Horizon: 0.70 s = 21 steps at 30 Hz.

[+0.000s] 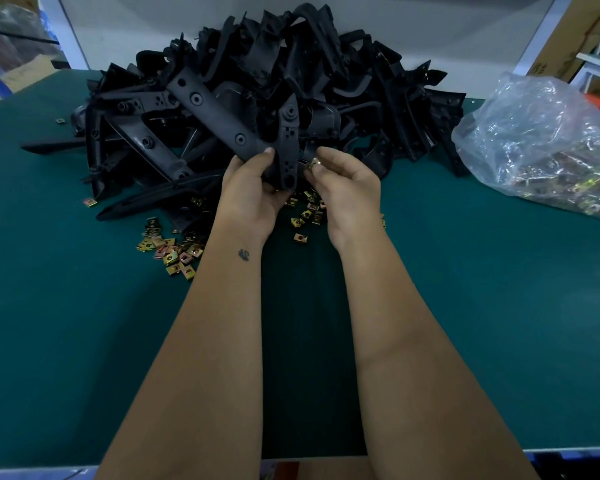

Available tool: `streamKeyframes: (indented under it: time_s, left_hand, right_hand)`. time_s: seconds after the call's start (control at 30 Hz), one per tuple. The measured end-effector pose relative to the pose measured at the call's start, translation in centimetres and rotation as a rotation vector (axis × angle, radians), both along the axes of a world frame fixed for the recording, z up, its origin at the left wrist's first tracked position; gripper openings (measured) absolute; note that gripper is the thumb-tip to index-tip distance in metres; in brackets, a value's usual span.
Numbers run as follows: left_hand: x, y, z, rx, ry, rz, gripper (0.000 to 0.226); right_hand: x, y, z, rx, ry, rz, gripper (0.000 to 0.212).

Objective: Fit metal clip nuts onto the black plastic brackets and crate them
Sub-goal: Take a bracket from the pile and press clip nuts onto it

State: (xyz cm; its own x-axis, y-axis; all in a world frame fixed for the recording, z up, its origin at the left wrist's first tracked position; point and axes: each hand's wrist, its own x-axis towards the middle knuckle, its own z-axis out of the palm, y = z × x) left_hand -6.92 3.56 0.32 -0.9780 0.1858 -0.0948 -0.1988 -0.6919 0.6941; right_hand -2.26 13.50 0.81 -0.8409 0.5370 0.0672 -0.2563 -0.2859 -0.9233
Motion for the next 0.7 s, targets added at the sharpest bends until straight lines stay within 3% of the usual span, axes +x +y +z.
streamKeyframes:
  time_s: [0.2, 0.47, 0.7]
  left_hand:
    - [-0.15, 0.04, -0.08, 0.018, -0.014, 0.009, 0.014]
    - [-0.09, -0.07, -0.15, 0.033, -0.019, 0.006, 0.011]
    - [0.10, -0.12, -0.07, 0.030, 0.020, -0.014, 0.016]
  right_hand:
    - [-0.08, -0.13, -0.20, 0.153, -0.054, 0.002, 0.030]
    - [-0.02, -0.34, -0.26, 0.257, -0.051, -0.024, 0.018]
    - [0.11, -0.26, -0.15, 0.529, -0.007, -0.134, 0.014]
